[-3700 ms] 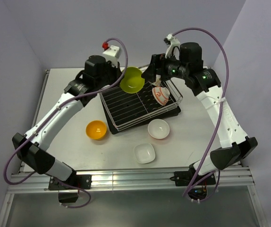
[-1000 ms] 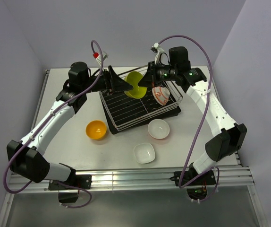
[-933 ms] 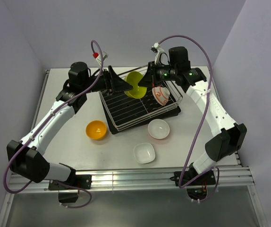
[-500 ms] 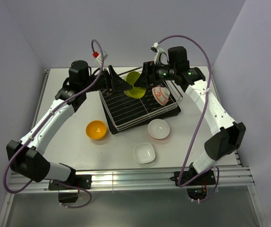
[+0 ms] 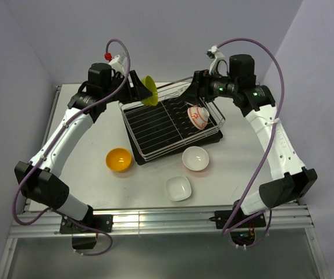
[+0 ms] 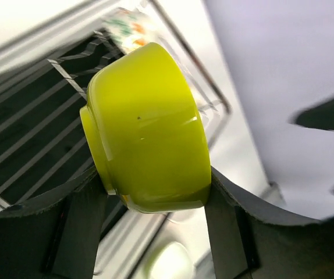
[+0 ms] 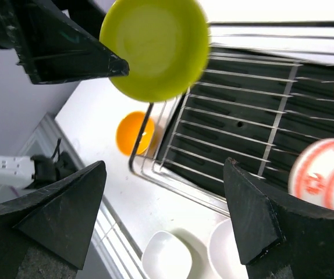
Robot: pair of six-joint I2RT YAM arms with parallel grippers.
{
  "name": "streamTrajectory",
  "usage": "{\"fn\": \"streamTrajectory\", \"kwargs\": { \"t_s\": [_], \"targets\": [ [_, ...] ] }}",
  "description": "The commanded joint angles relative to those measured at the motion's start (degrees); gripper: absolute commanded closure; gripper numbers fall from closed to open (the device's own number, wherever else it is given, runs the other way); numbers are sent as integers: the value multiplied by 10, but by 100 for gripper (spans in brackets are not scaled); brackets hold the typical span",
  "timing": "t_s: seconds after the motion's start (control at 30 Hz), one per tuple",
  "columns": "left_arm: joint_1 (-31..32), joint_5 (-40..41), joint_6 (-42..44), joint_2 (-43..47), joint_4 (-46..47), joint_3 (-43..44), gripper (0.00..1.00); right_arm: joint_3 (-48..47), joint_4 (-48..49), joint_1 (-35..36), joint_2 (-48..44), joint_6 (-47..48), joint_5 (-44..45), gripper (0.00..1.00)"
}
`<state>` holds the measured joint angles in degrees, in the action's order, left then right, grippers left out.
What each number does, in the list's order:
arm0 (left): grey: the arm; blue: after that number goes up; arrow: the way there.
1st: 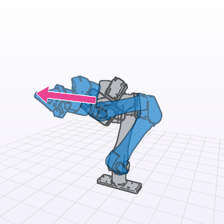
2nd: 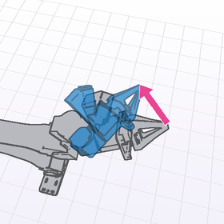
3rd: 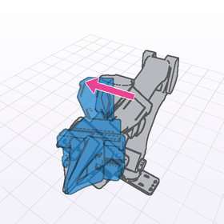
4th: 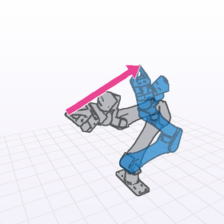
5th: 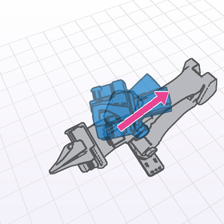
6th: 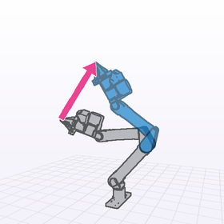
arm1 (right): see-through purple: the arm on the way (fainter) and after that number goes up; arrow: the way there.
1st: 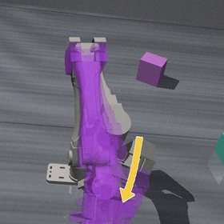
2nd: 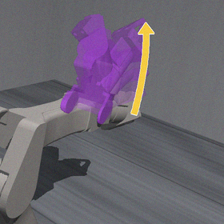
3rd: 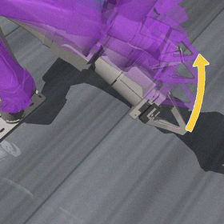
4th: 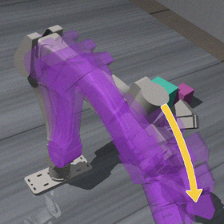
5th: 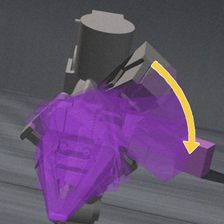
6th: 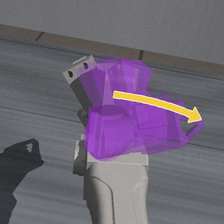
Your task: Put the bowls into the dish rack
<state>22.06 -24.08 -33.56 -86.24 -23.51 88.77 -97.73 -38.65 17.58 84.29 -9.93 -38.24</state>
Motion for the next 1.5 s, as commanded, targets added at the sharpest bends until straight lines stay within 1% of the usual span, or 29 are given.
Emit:
{"fn": "streamTrajectory", "kwargs": {
  "t_s": [0.0,0.07,0.1,0.13,0.2,0.23,0.3,0.33,0.4,0.47,0.57,0.67,0.7,0.97,1.13,1.17,1.3,1.47],
  "targets": [
    [1,112,43,-16,-31,56,100,3,-5,-38,-27,2,-4,12],
    [13,183,58,-26,-37,68,100,5,-7,-56,-31,3,-3,12],
    [22,210,79,-31,-37,69,100,9,-7,-61,-33,3,-3,12],
    [31,264,92,-33,-37,72,100,11,-7,-65,-37,4,-1,12],
    [68,321,125,-47,-45,84,100,13,-12,-73,-39,7,8,12],
    [79,367,133,-53,-48,87,100,14,-13,-75,-40,9,11,12],
    [104,403,154,-72,-58,97,100,14,-20,-78,-41,11,21,11],
    [117,434,162,-80,-64,107,100,15,-21,-79,-42,12,24,9],
    [127,463,192,-109,-79,117,100,19,-21,-83,-49,12,37,0],
    [140,488,209,-127,-87,129,100,25,-14,-85,-55,12,42,0],
    [152,513,235,-167,-111,154,100,34,-12,-90,-64,15,48,0],
    [164,560,262,-205,-131,184,100,32,-19,-95,-65,18,48,0],
    [169,565,266,-223,-137,191,100,32,-20,-97,-65,18,48,0],
    [191,606,311,-285,-191,223,100,35,-20,-108,-68,25,50,0],
    [195,613,329,-306,-193,214,100,43,-17,-112,-70,27,40,0],
    [195,615,356,-307,-193,213,100,47,-15,-113,-72,29,40,0],
    [195,639,376,-327,-192,213,100,54,-16,-115,-78,33,38,0],
    [196,655,387,-349,-193,211,100,64,-17,-119,-81,39,33,0]
  ]
}}
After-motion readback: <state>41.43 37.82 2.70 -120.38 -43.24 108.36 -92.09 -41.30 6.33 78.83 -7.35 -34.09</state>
